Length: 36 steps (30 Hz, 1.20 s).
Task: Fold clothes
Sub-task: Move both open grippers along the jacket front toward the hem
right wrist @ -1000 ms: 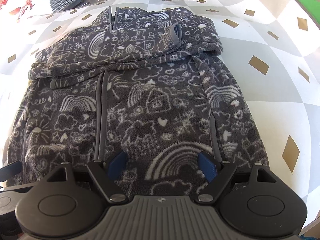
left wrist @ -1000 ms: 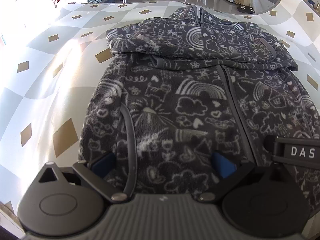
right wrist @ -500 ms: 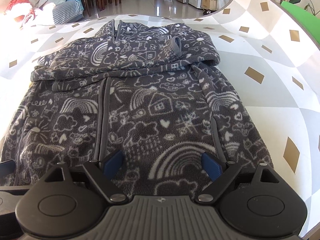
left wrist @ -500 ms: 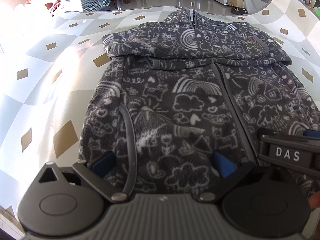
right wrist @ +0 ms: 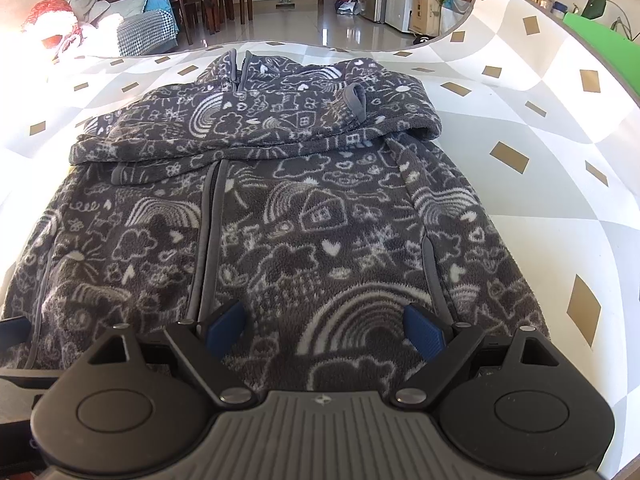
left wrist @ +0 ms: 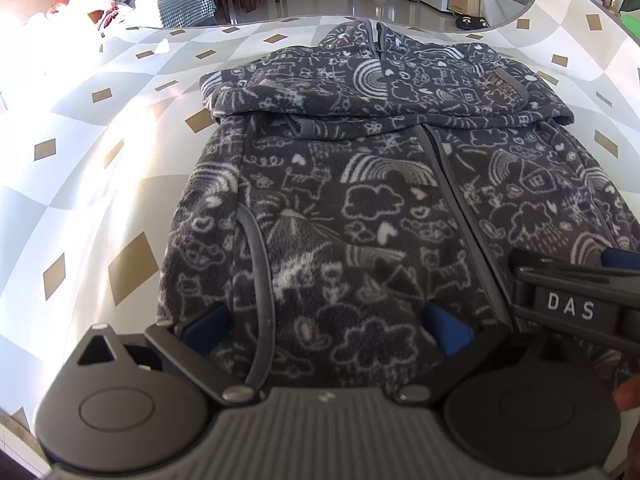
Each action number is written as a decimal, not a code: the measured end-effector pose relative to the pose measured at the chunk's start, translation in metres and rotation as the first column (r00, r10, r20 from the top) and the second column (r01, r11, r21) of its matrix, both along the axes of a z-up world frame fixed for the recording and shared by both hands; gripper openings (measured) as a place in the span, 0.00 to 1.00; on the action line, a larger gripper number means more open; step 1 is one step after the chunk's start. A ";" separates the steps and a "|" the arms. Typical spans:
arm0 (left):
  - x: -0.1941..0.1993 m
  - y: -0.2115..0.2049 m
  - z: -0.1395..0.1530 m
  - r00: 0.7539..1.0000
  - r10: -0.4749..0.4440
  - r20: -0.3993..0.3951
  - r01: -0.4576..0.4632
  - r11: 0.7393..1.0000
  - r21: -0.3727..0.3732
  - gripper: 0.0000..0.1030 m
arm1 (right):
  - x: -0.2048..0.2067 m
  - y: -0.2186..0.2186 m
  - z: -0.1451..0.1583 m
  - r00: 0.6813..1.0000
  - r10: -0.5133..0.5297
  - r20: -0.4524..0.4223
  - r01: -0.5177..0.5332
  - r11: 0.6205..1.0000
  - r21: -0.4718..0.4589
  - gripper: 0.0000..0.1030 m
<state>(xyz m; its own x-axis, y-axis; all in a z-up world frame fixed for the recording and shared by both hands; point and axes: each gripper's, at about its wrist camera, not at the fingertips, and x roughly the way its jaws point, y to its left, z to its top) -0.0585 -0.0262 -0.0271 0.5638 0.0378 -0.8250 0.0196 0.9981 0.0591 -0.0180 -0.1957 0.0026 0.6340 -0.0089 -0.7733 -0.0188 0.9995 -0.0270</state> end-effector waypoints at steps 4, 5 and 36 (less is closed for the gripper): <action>0.001 0.000 0.000 1.000 -0.006 -0.003 0.006 1.000 0.000 1.00 | 0.000 0.000 0.000 1.000 0.002 0.002 -0.002 1.000 0.001 0.85; 0.001 0.000 0.000 1.000 -0.007 -0.003 0.007 1.000 0.000 1.00 | 0.000 0.000 0.000 1.000 0.002 0.002 -0.002 1.000 0.001 0.85; -0.003 0.004 0.010 1.000 -0.001 0.014 0.001 1.000 0.003 1.00 | 0.001 -0.015 0.013 1.000 0.010 -0.018 -0.010 1.000 0.029 0.81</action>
<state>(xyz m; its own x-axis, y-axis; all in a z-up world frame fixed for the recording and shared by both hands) -0.0614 -0.0219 -0.0166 0.5754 0.0398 -0.8169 0.0197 0.9979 0.0625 -0.0170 -0.2107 0.0154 0.6199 0.0194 -0.7844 -0.0290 0.9996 0.0019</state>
